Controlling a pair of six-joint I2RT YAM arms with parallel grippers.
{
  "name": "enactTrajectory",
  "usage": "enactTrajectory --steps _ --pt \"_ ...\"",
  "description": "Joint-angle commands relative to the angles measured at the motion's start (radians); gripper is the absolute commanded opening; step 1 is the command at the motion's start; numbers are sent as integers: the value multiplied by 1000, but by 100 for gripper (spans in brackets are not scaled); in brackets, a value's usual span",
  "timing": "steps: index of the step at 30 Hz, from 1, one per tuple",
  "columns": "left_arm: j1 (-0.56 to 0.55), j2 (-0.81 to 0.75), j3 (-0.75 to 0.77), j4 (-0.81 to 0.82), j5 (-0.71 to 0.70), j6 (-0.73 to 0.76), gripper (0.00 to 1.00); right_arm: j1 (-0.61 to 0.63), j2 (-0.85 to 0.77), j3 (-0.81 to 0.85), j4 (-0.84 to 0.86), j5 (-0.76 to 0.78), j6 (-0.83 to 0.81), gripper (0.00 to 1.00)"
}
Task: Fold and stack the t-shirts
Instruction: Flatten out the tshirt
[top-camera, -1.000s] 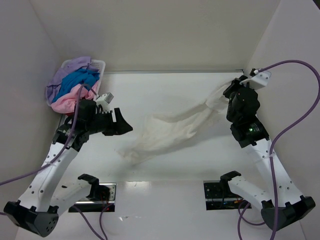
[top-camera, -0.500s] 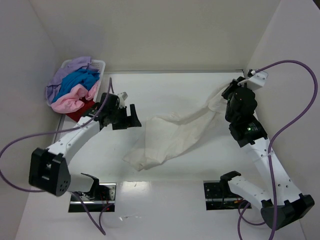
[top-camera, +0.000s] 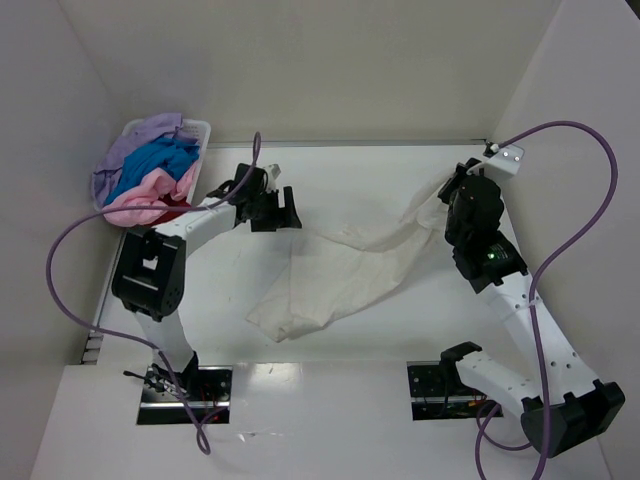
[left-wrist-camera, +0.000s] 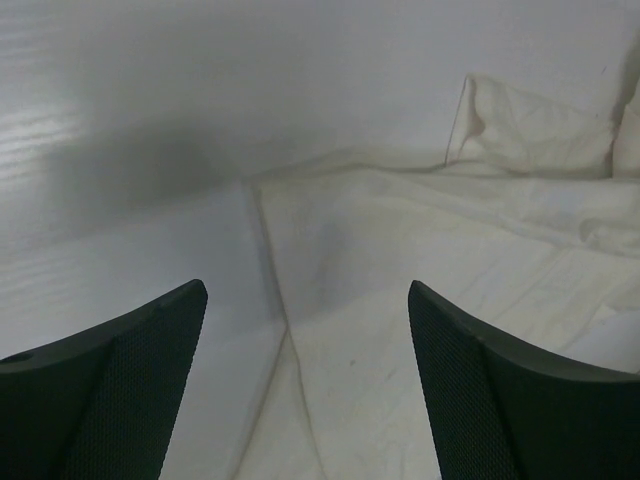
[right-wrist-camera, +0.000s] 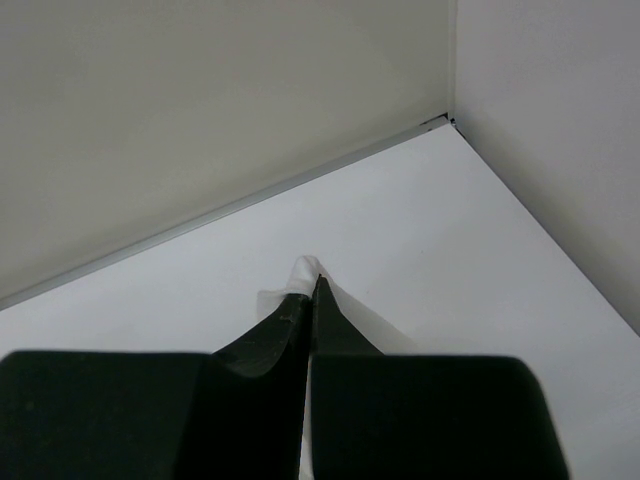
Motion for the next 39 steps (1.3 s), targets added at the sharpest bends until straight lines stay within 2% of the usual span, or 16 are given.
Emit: enactTrajectory --steps 1,10,16,30,35,39 --pt "-4 85 57 66 22 25 89 -6 -3 -2 52 13 14 0" --pt "-4 188 97 86 47 16 81 -15 6 -11 61 22 5 0" --pt "-4 219 119 106 76 16 68 -15 6 -20 61 22 5 0" --pt "-26 293 171 80 125 45 66 -15 6 -20 80 31 5 0" --pt "-35 302 180 71 125 45 49 -15 6 -20 80 31 5 0" --pt "-35 302 191 48 125 55 29 -15 6 -20 80 31 5 0"
